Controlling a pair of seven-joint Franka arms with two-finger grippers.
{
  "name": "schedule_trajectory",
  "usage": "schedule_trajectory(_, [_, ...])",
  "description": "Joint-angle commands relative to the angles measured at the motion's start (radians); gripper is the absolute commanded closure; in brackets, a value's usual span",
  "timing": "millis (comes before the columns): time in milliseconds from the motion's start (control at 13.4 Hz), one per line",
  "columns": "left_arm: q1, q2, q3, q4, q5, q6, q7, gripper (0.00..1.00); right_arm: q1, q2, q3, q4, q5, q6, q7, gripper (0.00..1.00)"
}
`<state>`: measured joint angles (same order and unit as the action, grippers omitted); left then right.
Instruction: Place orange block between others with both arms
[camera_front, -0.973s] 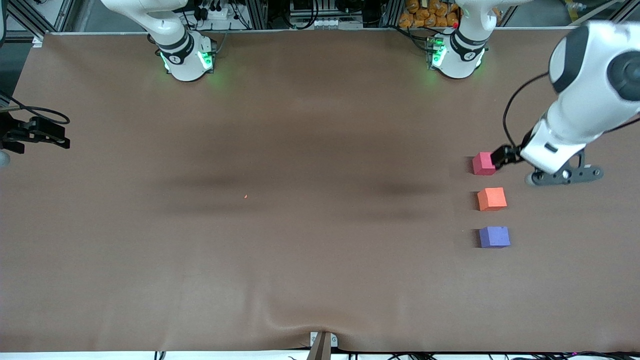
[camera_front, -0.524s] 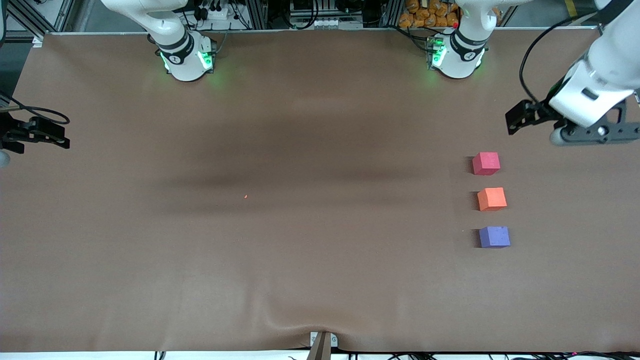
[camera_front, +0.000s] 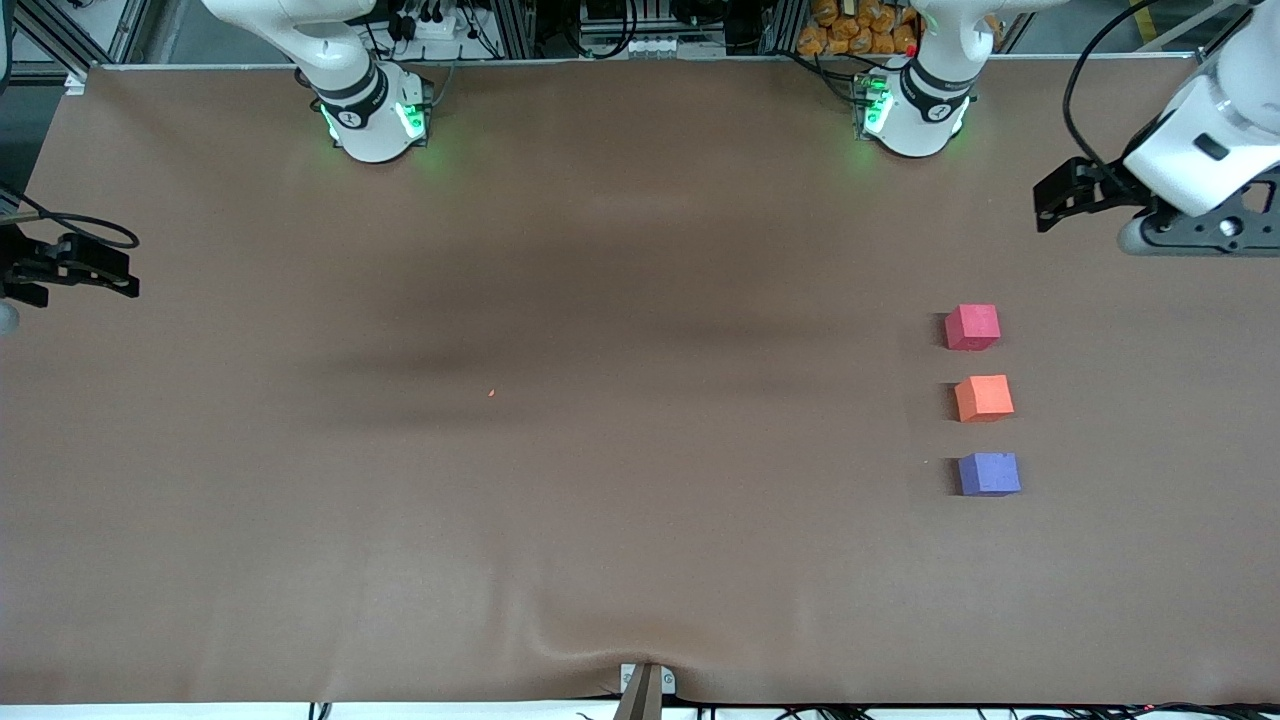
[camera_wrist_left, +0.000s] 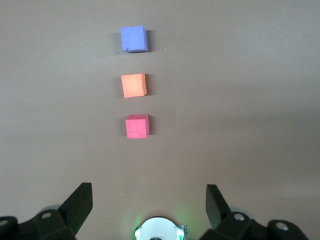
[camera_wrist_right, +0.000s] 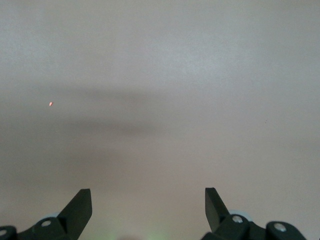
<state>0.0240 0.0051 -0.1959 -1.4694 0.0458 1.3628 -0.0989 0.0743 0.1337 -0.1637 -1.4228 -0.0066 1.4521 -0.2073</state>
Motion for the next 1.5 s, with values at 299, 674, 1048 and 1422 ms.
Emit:
schedule_trajectory(299, [-0.009,-0.039,0.042,0.057,-0.055,-0.047,0.018,0.0,-0.001,-0.016,0.001,0.036,-0.013,-0.07,0.009,0.0])
schedule_trajectory(674, [-0.001,-0.048,0.046,0.057,-0.057,-0.042,0.012,0.0,-0.001,-0.025,0.001,0.107,-0.013,-0.142,0.011,0.0])
schedule_trajectory(1048, [-0.001,-0.048,0.047,0.055,-0.044,-0.037,0.013,0.0,-0.001,-0.025,0.001,0.111,-0.012,-0.148,0.016,0.0])
schedule_trajectory(1422, [0.031,-0.045,0.052,0.052,-0.058,-0.033,0.018,0.0,-0.001,-0.023,0.003,0.111,-0.01,-0.148,0.017,0.0])
